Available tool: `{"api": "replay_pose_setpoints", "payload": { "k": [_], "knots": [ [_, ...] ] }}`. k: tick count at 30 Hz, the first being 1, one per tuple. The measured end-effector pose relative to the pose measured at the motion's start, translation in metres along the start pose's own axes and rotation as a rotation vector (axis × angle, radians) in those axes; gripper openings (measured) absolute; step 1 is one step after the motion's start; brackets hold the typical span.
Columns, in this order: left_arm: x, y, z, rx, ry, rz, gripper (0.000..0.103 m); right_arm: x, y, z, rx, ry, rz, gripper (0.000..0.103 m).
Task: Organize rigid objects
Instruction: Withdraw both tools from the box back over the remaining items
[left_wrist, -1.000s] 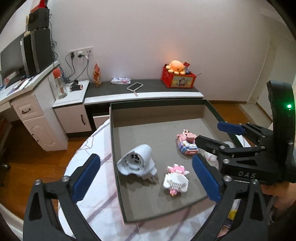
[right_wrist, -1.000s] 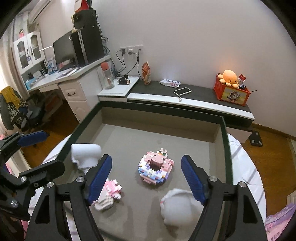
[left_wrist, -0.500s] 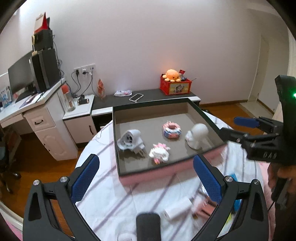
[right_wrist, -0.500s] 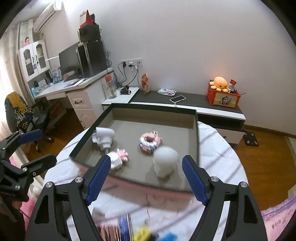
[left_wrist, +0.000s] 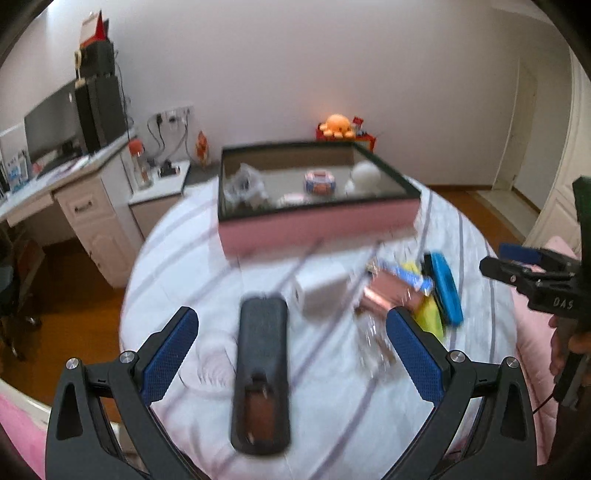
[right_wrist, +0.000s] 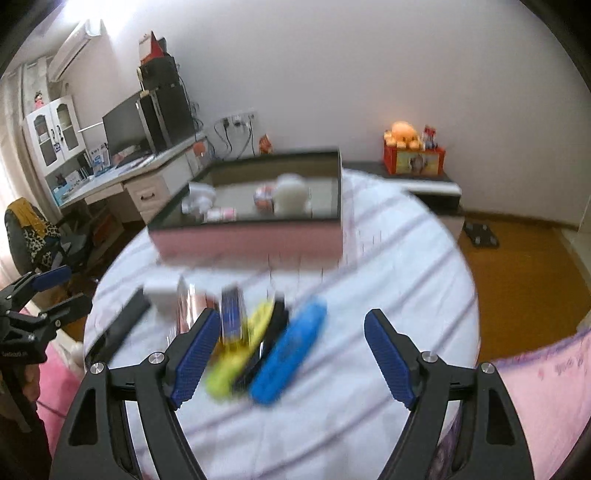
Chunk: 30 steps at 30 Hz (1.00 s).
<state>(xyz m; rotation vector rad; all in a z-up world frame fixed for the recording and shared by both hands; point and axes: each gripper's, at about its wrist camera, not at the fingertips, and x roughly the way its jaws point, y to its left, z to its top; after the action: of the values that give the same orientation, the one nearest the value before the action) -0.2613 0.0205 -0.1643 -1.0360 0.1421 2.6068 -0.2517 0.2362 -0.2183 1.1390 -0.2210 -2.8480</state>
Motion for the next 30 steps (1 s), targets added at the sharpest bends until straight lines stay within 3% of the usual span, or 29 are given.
{"api": "replay_pose_setpoints", "payload": {
  "k": [7, 13, 22, 30],
  "knots": [
    [0.004, -0.004, -0.024, 0.012, 0.059, 0.031, 0.103, 0.012, -0.007, -0.035, 0.056, 0.071, -0.019, 0.082],
    [0.001, -0.001, -0.027, 0.011, 0.062, 0.031, 0.103, 0.022, -0.003, -0.039, 0.031, 0.08, -0.085, 0.082],
    [0.011, 0.012, -0.032, -0.012, 0.091, 0.072, 0.103, 0.038, 0.003, -0.044, 0.004, 0.103, -0.105, 0.082],
    [0.016, 0.003, -0.016, 0.007, 0.06, 0.043, 0.103, 0.04, -0.005, -0.039, 0.007, 0.08, -0.12, 0.082]
  ]
}}
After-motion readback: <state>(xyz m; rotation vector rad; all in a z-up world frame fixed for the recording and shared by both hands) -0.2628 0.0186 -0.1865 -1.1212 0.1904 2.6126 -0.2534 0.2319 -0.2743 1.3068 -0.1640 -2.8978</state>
